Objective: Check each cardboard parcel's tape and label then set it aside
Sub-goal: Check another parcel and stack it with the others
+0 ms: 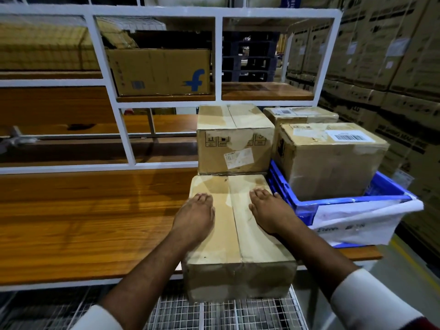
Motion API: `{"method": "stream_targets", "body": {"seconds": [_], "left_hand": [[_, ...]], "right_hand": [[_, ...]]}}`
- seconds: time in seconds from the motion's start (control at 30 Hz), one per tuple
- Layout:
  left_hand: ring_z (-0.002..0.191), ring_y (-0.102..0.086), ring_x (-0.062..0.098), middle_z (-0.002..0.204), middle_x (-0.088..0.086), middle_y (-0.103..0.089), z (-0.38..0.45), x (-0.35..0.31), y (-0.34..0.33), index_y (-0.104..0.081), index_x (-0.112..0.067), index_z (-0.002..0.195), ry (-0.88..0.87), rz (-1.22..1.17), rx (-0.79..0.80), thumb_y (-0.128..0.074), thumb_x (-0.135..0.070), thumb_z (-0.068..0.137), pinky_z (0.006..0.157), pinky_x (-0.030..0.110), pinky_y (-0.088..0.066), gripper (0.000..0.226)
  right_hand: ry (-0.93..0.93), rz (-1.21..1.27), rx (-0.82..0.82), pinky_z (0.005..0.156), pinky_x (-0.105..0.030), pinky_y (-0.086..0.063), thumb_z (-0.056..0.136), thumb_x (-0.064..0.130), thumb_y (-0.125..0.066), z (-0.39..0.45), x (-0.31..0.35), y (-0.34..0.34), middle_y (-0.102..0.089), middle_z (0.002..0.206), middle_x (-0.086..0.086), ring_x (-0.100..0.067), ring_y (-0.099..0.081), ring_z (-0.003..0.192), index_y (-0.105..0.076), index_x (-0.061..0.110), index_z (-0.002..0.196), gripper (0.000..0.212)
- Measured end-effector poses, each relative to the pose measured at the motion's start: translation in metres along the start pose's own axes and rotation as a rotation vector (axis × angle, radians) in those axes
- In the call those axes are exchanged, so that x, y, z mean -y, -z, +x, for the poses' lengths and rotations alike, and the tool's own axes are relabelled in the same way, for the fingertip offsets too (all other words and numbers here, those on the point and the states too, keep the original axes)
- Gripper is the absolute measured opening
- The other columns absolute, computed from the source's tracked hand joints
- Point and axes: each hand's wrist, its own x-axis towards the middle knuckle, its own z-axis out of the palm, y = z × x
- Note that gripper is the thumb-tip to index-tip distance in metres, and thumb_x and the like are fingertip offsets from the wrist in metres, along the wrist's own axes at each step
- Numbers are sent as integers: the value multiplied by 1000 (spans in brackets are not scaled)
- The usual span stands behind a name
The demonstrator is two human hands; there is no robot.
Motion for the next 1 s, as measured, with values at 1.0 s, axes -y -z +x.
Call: {"method": "stream_targets", "body": {"seconds": [1.0], "left_hand": [[148,-21,16,159,3,-29,-59,-13,14,-29,-19,152,-76,-11,62,-28,-36,105,121,38,-8,50]], "right_hand": [[-3,28,8,122,-45,-12,106,32,-24,-68,19,1,-19,163,-6,-20,-15,151,-19,13,156,54]]}}
